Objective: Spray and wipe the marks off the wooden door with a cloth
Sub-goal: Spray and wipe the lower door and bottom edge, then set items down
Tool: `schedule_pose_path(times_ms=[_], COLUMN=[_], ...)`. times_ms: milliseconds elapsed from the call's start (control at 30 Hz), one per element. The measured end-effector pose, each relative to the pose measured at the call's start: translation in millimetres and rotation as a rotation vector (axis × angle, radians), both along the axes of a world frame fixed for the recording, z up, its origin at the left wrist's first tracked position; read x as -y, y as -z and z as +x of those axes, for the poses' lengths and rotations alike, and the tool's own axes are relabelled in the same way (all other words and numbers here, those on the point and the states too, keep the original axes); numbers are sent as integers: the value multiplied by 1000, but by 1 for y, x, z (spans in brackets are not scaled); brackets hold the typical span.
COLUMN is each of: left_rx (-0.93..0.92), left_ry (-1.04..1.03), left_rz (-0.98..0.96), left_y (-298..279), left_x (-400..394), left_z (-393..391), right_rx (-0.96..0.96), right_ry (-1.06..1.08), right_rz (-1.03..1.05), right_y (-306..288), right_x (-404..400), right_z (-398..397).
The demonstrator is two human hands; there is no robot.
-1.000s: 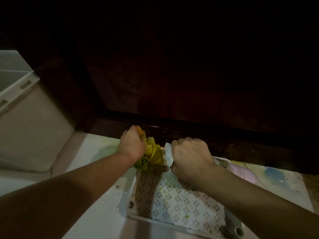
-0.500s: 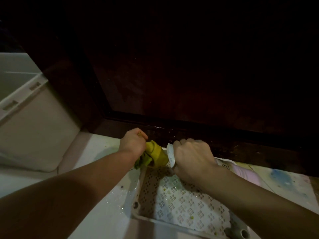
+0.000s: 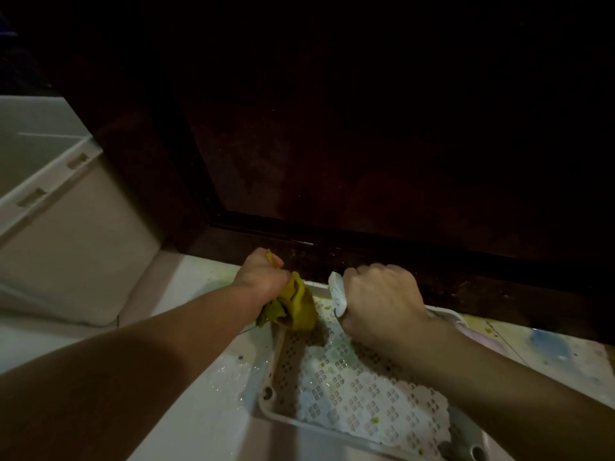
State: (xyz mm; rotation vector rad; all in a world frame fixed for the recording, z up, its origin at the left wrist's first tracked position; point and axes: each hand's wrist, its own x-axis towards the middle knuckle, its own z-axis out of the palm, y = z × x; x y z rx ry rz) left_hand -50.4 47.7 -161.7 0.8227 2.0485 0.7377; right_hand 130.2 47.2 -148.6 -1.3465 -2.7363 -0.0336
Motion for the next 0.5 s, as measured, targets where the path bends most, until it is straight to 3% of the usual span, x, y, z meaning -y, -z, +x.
schedule_pose_path(times_ms=[200, 500], left_rx=[-6, -6], left_ry=[0, -20], left_rz=[11, 10], left_y=[0, -4], left_x=[-2, -1], left_z=[-2, -7], right_rx=[-98, -159], right_ry=[68, 215], right_rz=[-208, -120], right_y=[-7, -1], right_x=[-6, 1], right_z=[3, -3])
